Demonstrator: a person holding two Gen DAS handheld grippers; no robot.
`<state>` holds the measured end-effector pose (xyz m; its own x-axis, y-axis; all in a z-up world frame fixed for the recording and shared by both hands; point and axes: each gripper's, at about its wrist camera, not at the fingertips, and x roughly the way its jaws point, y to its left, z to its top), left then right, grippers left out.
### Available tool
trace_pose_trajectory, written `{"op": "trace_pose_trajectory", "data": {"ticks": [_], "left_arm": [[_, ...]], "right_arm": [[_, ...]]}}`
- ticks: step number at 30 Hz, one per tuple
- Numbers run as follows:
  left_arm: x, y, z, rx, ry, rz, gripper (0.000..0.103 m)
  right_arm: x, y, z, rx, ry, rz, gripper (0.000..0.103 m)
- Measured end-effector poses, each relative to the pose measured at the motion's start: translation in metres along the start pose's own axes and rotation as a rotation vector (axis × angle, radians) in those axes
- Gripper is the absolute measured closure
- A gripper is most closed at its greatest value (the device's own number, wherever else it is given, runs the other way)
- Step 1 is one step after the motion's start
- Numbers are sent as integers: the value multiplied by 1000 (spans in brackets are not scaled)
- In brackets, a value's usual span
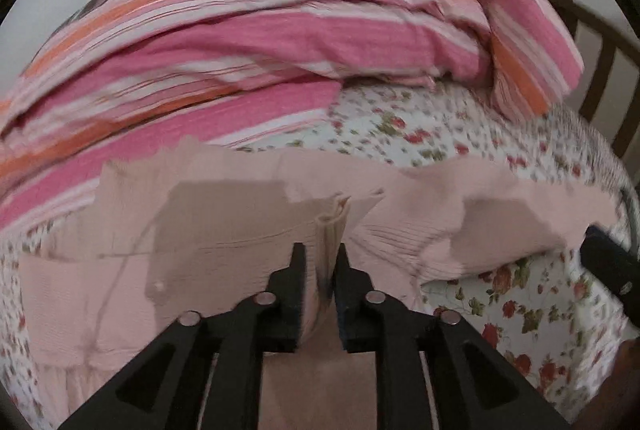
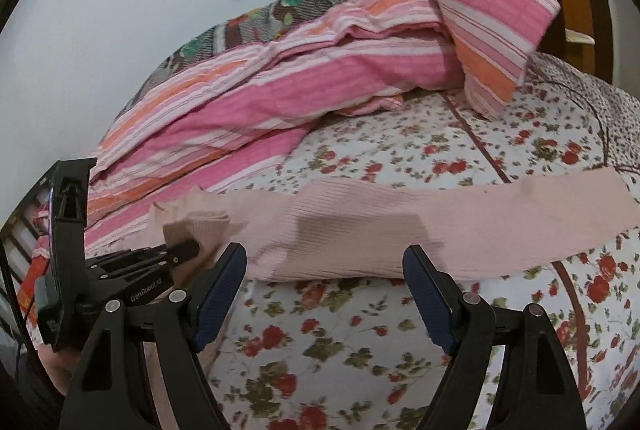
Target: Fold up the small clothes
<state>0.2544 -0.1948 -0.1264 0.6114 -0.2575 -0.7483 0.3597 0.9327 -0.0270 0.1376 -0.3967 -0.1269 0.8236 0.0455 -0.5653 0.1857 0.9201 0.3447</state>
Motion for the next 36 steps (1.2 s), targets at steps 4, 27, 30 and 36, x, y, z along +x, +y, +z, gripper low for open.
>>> {"op": "trace_pose_trajectory", "data": {"ticks": [4, 27, 30, 36], "left_arm": [[-41, 55, -6, -99, -118, 20, 16], [2, 301, -75, -474, -10, 99, 78], [-9, 300, -73, -466, -82, 88, 89], [-6, 299, -77, -461, -65, 135, 80]], "right_arm": [[5, 17, -3, -17, 8, 37, 23], [91, 94, -47, -201, 166, -19, 66], [91, 97, -49, -222, 159, -34, 65], [89, 96, -50, -219, 158, -26, 63]]}}
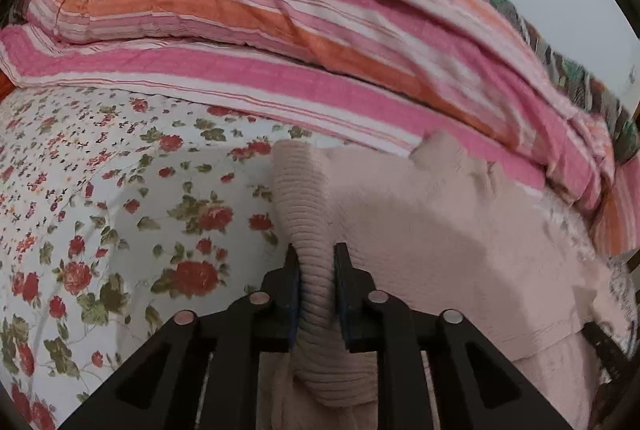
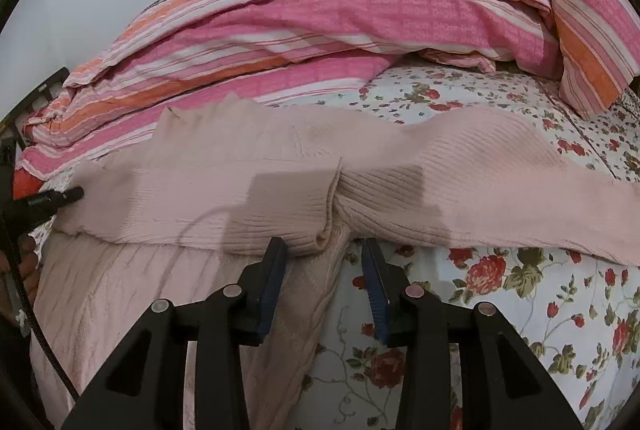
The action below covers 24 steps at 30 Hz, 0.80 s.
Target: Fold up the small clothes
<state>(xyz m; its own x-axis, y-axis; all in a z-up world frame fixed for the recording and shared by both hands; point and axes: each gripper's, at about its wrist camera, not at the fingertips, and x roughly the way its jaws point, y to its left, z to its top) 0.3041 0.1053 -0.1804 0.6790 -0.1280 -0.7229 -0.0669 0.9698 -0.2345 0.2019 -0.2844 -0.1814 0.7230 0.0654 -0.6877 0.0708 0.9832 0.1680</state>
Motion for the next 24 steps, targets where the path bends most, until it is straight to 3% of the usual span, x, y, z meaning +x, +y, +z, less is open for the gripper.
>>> {"op": "trace_pose_trajectory", "data": {"ticks": [3, 5, 8, 13, 16, 18, 21, 24], "left_arm": [[-14, -5, -1, 16, -46, 26, 74], [-23, -5, -2, 40, -75, 2, 72], [-26, -14, -6, 105, -86, -11, 47], [-6, -28, -11, 190, -8, 75, 47], [-5, -28, -11, 195, 7, 79, 41], [-2, -24, -9, 181, 23, 71, 39], [1, -18, -8, 149, 35, 39, 37], [1, -19, -10, 156, 36, 44, 35]], "right_arm": [[-3, 1, -1, 3, -4, -5, 57], [-7, 1, -2, 4, -13, -13, 54], [-19, -3, -2, 32, -27, -22, 54], [-47, -20, 17, 83, -42, -83, 53], [-76, -47, 30, 121, -74, -117, 53], [-95, -75, 31, 120, -91, -185, 53], [-111, -125, 19, 122, -105, -298, 53], [-117, -181, -2, 201, -89, -326, 53]]}}
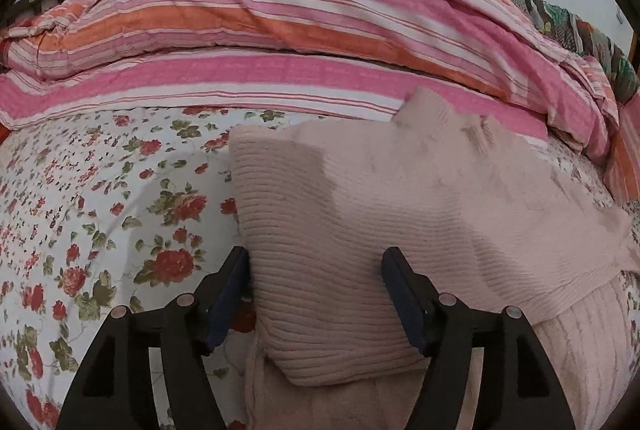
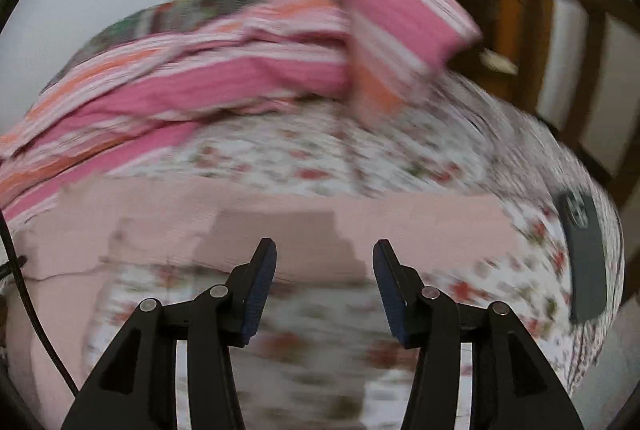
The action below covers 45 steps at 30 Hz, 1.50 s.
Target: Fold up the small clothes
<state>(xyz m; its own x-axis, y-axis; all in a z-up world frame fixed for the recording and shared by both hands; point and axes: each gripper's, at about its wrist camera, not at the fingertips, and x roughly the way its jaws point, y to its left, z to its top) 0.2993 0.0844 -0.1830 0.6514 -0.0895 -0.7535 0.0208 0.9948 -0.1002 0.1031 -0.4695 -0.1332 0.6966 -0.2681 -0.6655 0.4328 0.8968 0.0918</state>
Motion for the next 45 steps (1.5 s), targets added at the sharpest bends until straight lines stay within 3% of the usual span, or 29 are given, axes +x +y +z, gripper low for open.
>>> {"op": "trace_pose_trajectory", "data": {"ticks": [4, 9, 11, 13, 15, 16, 20, 24, 30, 34, 40, 45], "left_arm": [[3, -6, 0, 24, 5, 20, 32], [6, -8, 2, 27, 13, 19, 29], [7, -10, 3, 33, 16, 22, 28], [8, -11, 4, 35, 17, 23, 27], [7, -11, 4, 35, 17, 22, 27], [7, -11, 4, 34, 17, 21, 27], [7, -10, 4, 25, 14, 8, 26], [0, -2, 3, -16, 7, -50, 24], [-18, 27, 0, -135, -27, -155, 24], [-35, 52, -1, -183, -74, -156, 23], [-52, 99, -5, -305, -93, -196, 23], [-59, 115, -11, -313, -111, -192, 23]], "right_arm": [[30, -72, -19, 178, 67, 64, 53], [45, -98, -18, 273, 40, 158, 53], [50, -99, -13, 291, 36, 154, 53], [55, -102, -6, 310, 34, 138, 59], [60, -105, 1, 315, 36, 89, 86], [64, -106, 5, 311, 41, 64, 94], [62, -107, 13, 273, 28, 14, 97], [38, -87, 26, 220, -41, -49, 97], [-12, -21, 62, 82, -178, -70, 97], [-38, 44, 80, -28, -247, -48, 97], [-59, 176, 90, -151, -272, 117, 97], [-57, 302, 79, -253, -223, 277, 97]]}}
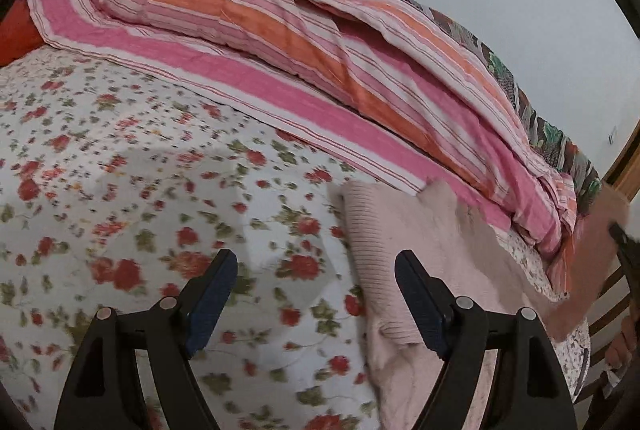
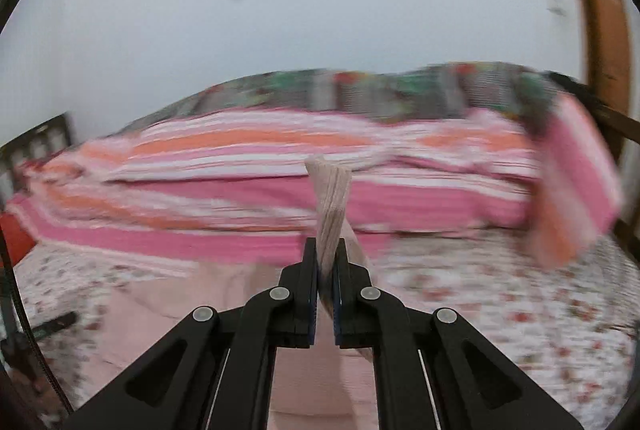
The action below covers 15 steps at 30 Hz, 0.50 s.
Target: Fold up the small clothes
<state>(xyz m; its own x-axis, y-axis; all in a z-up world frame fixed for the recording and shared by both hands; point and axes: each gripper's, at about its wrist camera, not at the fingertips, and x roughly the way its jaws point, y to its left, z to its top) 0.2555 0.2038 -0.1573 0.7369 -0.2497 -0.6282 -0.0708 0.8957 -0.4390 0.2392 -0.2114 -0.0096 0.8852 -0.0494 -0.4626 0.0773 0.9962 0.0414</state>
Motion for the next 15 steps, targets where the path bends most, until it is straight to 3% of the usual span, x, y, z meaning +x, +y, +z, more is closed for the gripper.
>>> {"op": "trace_pose_trajectory", "data": {"ticks": [4, 8, 13, 14, 15], "left_arm": [[-4, 11, 0, -2, -1, -4, 23], [-2, 21, 2, -16, 5, 9, 23], [-3, 21, 3, -8, -7, 6, 23], [-4, 20, 3, -9, -8, 0, 23], [-4, 19, 3, -9, -8, -9, 23]], "right_arm": [[38, 100, -10, -107, 68, 110, 97], [81, 175, -51, -187, 195, 230, 97], [115, 215, -106, -257, 341, 302, 95], [120, 220, -115, -274, 378, 335, 91], [122, 222, -119, -282, 406, 364, 80]]}}
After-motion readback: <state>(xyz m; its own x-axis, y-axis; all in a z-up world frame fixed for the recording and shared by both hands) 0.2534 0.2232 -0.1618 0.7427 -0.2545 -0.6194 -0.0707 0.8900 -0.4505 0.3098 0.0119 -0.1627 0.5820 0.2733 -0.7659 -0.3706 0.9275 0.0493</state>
